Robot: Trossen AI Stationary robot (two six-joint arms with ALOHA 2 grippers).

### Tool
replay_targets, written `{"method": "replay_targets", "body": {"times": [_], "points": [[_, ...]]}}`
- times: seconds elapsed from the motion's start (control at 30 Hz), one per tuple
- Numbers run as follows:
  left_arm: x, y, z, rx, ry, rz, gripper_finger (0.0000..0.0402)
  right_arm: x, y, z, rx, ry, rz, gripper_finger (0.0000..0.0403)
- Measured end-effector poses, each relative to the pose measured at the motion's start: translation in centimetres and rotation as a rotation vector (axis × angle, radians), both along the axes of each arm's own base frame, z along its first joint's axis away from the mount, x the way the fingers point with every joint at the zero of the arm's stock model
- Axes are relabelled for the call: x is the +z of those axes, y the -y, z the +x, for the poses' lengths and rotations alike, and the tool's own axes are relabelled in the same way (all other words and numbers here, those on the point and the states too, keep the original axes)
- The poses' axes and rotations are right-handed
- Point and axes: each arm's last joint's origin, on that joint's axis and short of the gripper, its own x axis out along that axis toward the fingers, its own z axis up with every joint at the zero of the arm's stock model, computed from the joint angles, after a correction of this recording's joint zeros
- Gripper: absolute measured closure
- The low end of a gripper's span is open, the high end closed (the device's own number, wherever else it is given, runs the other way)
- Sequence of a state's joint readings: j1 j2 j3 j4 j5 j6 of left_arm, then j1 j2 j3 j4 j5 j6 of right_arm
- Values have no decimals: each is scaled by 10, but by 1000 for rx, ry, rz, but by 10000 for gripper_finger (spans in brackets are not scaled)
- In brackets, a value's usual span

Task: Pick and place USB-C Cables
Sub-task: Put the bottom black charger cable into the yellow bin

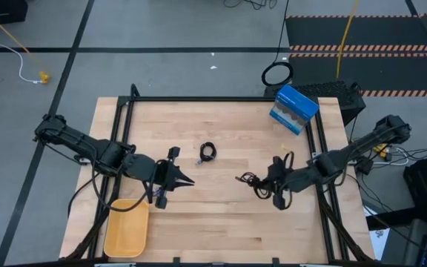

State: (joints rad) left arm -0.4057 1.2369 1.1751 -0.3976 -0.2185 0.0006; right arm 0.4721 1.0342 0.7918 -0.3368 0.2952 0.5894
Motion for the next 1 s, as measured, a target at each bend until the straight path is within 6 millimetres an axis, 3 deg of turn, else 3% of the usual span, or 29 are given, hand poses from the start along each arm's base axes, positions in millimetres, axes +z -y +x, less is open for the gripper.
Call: {"method": "replay_targets", "body": {"times": [0.33,1.0], "points": [[1,-1,0,34,5,-28,371,22,2,-15,-11,157,-82,392],[-2,10,20,61,94,-54,371,64,-2,-11,82,566,-252,392]]}}
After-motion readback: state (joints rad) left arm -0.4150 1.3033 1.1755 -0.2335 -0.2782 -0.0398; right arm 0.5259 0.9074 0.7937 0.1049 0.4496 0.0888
